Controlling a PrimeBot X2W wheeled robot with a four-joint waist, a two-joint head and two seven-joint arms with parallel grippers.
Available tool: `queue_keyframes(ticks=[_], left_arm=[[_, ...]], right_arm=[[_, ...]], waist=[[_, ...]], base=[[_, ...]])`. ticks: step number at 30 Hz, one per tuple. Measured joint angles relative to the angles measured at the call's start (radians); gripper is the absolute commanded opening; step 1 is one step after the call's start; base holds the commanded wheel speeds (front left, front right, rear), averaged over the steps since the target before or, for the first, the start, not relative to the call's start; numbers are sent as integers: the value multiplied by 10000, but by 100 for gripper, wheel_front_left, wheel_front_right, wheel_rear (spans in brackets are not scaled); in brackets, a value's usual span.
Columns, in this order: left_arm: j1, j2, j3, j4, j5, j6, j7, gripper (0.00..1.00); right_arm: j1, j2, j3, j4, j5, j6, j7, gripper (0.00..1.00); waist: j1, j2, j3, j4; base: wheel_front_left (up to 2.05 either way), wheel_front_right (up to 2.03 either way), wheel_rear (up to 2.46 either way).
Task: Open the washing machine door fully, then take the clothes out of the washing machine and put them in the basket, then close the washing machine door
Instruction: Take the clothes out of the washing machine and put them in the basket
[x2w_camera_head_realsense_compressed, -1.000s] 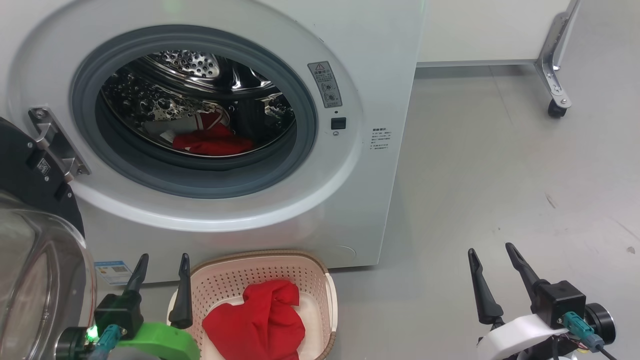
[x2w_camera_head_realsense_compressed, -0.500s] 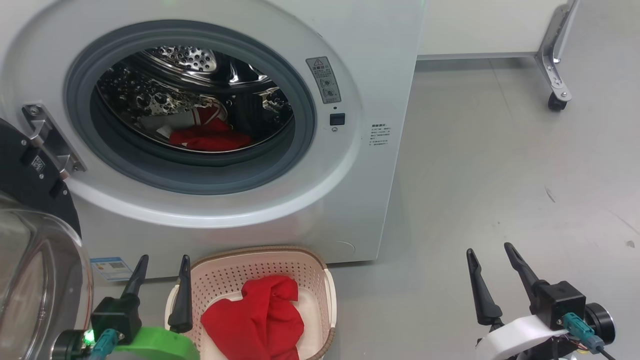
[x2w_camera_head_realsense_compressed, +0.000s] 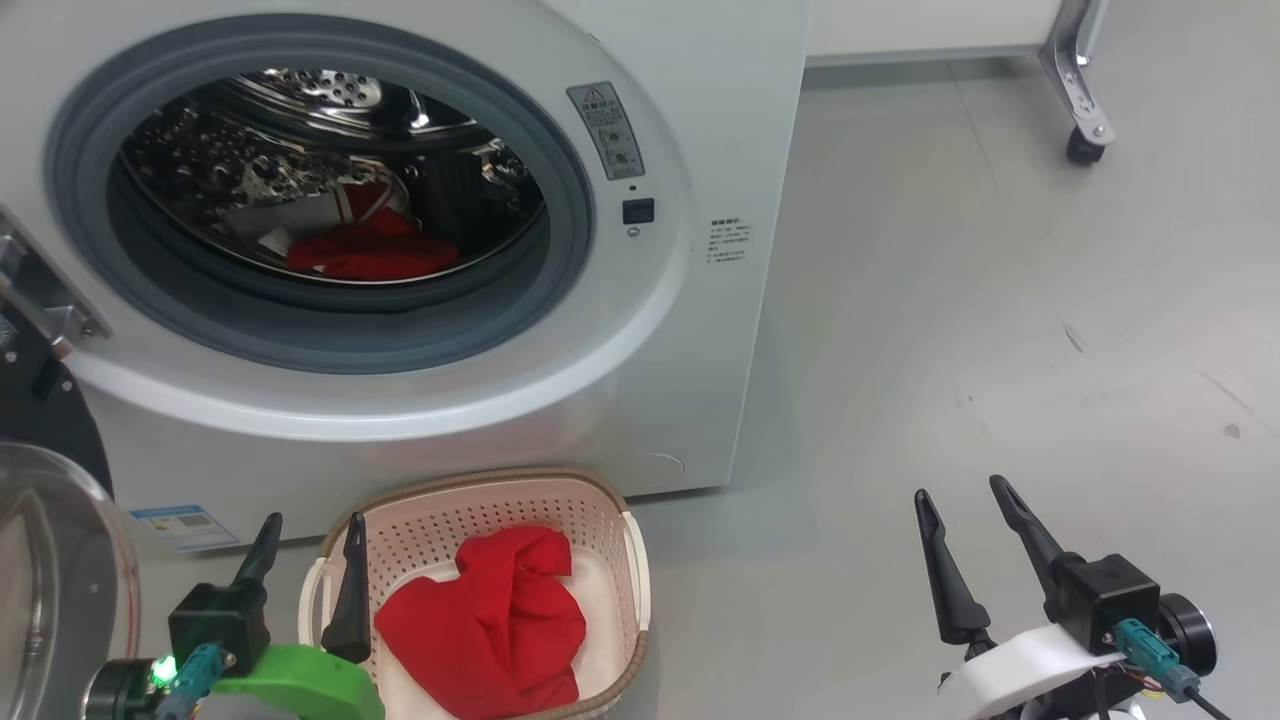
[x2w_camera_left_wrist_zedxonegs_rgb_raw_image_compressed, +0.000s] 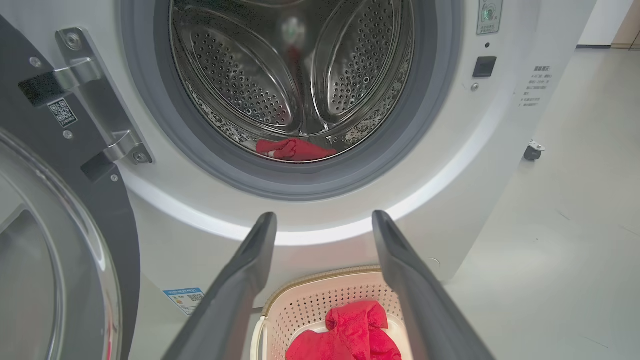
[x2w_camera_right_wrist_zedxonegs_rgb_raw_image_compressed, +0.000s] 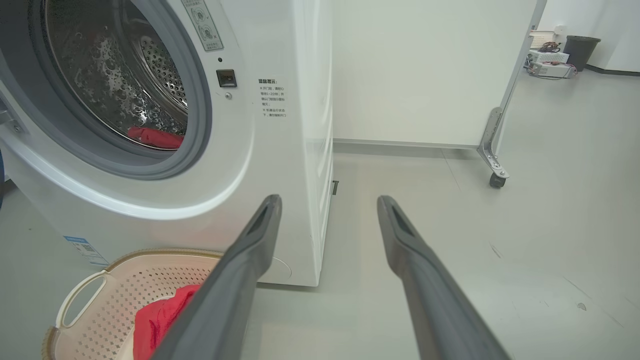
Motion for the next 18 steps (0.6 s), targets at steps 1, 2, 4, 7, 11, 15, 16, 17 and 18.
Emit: queue_keyframes(ticks=[1,2,4,7,11,15,16,17,18], left_arm=[[-7,2,-4,0,-4,0,48,100],[-34,12,-17,-2,-4,-2,130,100],[-130,21,-29,4,-46,-2,255,100],[-557,69,-67,21,-98,-6,520,100],[-1407,100,-165,128,-98,-31,846,100],[-2187,150,-130,382,-82,-29,1158,100],[-2390,196,-127,424,-67,-29,1244,100],[-2604,259,-123,472,-63,-29,1327,100],[-2822,336,-121,529,-38,-29,1419,100]], right_arm=[[-5,0,10,-35,0,0,25,100],[-7,4,15,-71,0,2,29,100],[-15,4,17,-142,0,2,31,100],[-62,13,33,-278,0,13,36,100],[-247,58,61,-418,0,17,42,100],[-478,86,107,-516,0,109,40,100],[-553,104,128,-539,0,117,38,100],[-628,117,144,-562,0,121,19,100],[-709,142,148,-589,2,150,10,100]], waist=[[0,0,69,-41],[0,0,146,-83],[0,0,314,-161],[0,0,611,-274],[0,0,1080,-423],[0,0,1585,-583],[0,0,1719,-627],[0,0,1849,-670],[0,0,1980,-715]], base=[[0,0,0],[0,0,0],[0,0,0],[0,0,0],[0,0,0],[0,0,0],[0,0,0],[0,0,0],[0,0,0]])
